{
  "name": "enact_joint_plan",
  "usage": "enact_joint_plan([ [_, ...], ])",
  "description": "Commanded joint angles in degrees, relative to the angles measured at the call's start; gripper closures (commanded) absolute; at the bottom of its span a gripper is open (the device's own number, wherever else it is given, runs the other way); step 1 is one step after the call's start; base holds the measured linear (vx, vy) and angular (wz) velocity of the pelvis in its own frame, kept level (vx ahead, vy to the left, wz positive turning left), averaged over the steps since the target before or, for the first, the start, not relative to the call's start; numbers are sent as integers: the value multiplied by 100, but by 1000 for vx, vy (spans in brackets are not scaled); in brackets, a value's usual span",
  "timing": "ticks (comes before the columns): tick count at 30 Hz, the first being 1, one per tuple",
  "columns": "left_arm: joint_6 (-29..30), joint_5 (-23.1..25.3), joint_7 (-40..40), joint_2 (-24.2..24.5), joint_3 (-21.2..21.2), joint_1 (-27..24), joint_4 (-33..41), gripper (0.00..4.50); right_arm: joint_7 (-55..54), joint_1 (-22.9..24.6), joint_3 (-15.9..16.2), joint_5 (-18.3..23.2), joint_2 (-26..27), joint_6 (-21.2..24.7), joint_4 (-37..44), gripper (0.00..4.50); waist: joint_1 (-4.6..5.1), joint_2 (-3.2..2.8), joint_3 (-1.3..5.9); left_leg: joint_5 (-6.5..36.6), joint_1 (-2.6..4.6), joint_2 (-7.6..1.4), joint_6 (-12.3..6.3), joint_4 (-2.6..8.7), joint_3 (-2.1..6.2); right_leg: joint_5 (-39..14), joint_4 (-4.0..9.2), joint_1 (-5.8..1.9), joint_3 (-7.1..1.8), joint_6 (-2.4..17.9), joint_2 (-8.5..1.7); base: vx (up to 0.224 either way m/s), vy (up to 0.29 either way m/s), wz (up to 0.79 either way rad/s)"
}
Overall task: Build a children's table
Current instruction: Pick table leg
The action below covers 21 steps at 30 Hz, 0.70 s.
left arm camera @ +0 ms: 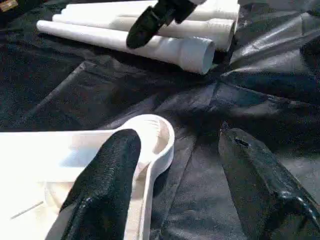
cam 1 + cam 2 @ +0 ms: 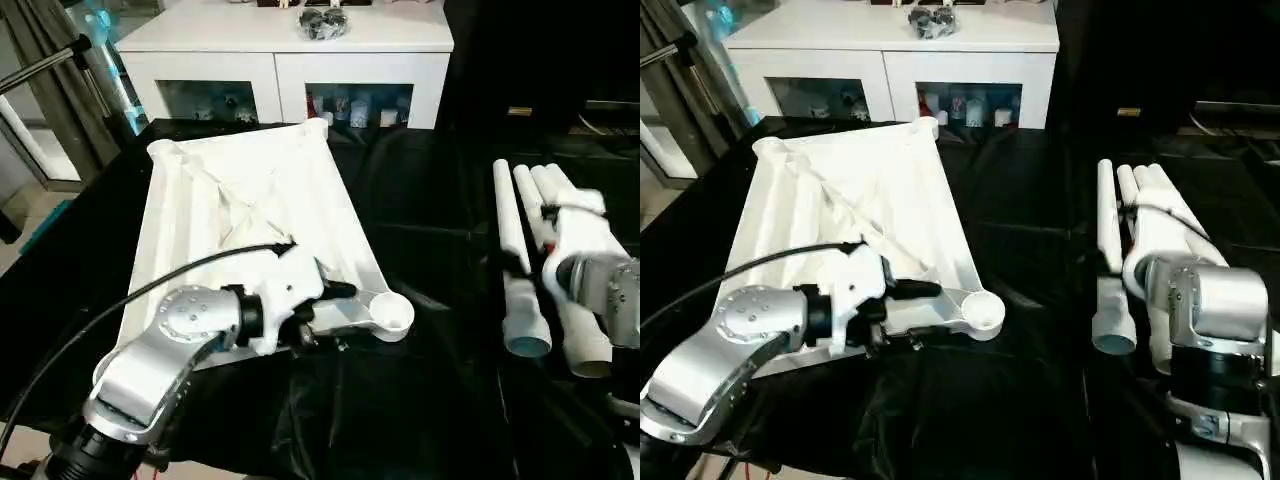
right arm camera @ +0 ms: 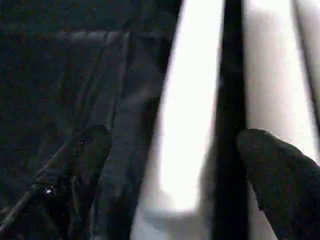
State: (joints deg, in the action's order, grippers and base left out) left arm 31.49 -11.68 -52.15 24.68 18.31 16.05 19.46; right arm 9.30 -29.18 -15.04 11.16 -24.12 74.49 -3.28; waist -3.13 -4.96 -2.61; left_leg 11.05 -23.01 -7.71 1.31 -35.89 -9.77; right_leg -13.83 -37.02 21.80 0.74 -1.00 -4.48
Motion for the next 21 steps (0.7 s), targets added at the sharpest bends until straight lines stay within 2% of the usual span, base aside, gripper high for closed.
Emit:
enact_joint_plan([
  [1, 129, -72, -13, 23, 8, 79, 55, 162, 155, -82, 133, 134, 43, 61, -160, 0, -1, 120, 354, 460, 153, -395, -163, 423, 148, -20, 434, -217, -167, 1459, -330, 0, 0, 0],
  [5, 305, -177, -9, 19, 48, 114, 113, 162, 300, -140, 272, 130, -20, 103, -397, 0, -3, 131, 358, 420, 157, -397, -158, 419, 142, -31, 424, -214, -164, 1500, -322, 0, 0, 0],
  [6, 299, -187, 12, 9, 51, 105, 124, 162, 350, -151, 328, 124, -65, 120, -475, 0, -3, 169, 363, 378, 151, -396, -194, 411, 136, 24, 418, -221, -165, 1514, -327, 0, 0, 0],
  [7, 283, -190, 35, -5, 45, 96, 132, 162, 378, -154, 367, 125, -99, 127, -536, 0, -12, 158, 364, 329, 148, -398, -222, 407, 136, 60, 418, -225, -164, 1533, -333, 0, 0, 0],
  [8, 282, -209, 55, -26, 33, 82, 143, 155, 424, -156, 409, 139, -138, 152, -599, 30, -10, 175, 357, 331, 145, -398, -234, 408, 132, 50, 424, -221, -164, 1531, -327, 0, 0, 0],
  [9, 294, -238, 62, -49, 18, 73, 153, 155, 476, -163, 456, 154, -180, 178, -678, 30, -13, 170, 362, 323, 146, -398, -240, 404, 134, 46, 417, -227, -163, 1535, -331, 0, 0, 0],
  [13, 350, -276, 104, -93, 15, 57, 180, 155, 585, -225, 559, 123, -283, 120, -990, 70, -16, 257, 352, 313, 147, -407, -318, 400, 111, -52, 435, -217, -164, 1556, -335, 0, 0, 0],
  [15, 366, -276, 129, -90, 26, 44, 206, 155, 616, -256, 576, 114, -296, 89, -1086, 77, -25, 232, 359, 312, 157, -413, -301, 399, 113, -81, 425, -212, -161, 1549, -337, 0, 0, 0],
  [17, 358, -250, 221, -101, 22, 15, 258, 155, 661, -304, 634, 74, -325, 11, -1240, 101, -9, 300, 349, 363, 153, -423, -265, 409, 105, -123, 433, -213, -157, 1542, -332, 0, 0, 0],
  [21, 386, -284, 285, -123, 5, -3, 292, 155, 699, -400, 673, 51, -362, -84, -1476, 122, -10, 303, 348, 394, 162, -426, -190, 414, 105, -93, 425, -209, -158, 1550, -328, 0, 0, 0],
])
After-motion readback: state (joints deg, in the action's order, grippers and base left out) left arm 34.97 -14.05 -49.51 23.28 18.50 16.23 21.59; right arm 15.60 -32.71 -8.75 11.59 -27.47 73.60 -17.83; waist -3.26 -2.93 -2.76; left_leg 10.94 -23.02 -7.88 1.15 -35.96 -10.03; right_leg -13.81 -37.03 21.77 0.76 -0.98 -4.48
